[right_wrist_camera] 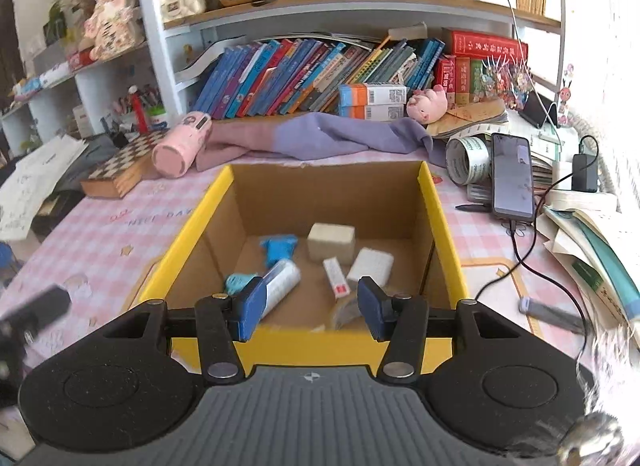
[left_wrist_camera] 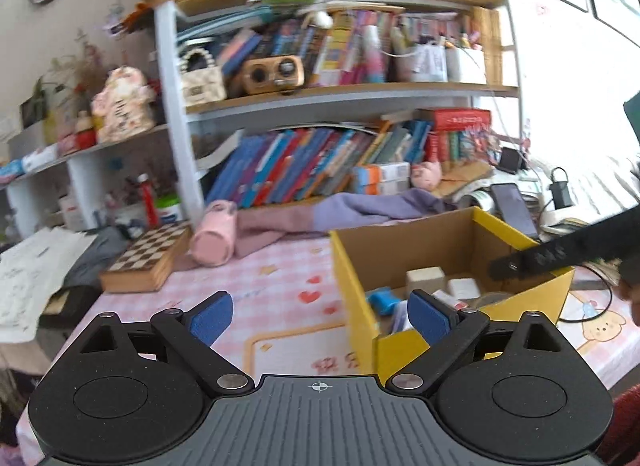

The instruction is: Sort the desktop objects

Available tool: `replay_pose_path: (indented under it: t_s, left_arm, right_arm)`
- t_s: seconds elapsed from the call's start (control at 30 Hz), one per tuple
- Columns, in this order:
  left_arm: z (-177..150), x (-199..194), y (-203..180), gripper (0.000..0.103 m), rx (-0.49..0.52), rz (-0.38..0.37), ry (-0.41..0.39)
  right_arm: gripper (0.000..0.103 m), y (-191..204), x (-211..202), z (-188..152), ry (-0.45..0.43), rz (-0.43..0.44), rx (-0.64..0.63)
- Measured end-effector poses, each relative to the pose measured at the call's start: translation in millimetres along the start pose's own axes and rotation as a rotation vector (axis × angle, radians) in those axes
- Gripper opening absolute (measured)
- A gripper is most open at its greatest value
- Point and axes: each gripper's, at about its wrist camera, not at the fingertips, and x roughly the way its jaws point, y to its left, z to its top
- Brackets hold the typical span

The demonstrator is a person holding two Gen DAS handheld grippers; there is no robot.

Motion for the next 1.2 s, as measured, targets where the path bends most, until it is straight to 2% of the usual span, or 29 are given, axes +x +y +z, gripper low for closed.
replay_pose_path:
  t_s: [0.17, 0.3, 0.53, 0.73, 0.87, 1.1, 1.2]
  left_arm:
    - [-17.2, -19.8, 19.6, 0.099, -0.023, 0.046, 0.018]
    - [-31.7, -32.7, 32.3, 0.1, -0.039, 0.072, 0.04]
    - [-59.8, -54.5, 45.5, 0.1, -0.01, 0.07, 0.108]
    - [-71.5, -64.3, 55.0, 0.103, -0.013, 0.071, 0.162]
    - [-74.2, -69.7, 56.4, 0.103, -0.003, 0.064, 0.177]
    - [-77.3, -66.1, 54.3, 0.103, -0.003, 0.015, 0.235]
    - [-77.8, -66.0, 55.1, 0.103, -0.007, 0.015, 0.238]
  right_arm:
    - [0.051, 21.6, -21.6, -24.1, -0.014, -0.025, -0.022]
    - [0.051, 38.0, -34.2, -46.5, 0.009, -0.027, -0.026]
    - [0.052, 64.8, -51.5, -85.3, 0.053, -0.013, -0.006]
    - [0.054, 78.2, -59.5, -101.1, 0.071, -0.006, 0.008]
    - [0.059, 82.7, -63.4, -102.1, 0.074, -0.001, 0.012]
    - [0.079, 92.1, -63.9, -101.0, 0.083, 0.002, -0.025]
    - [0.082, 92.5, -63.5, -99.9, 0.084, 0.001, -0.027]
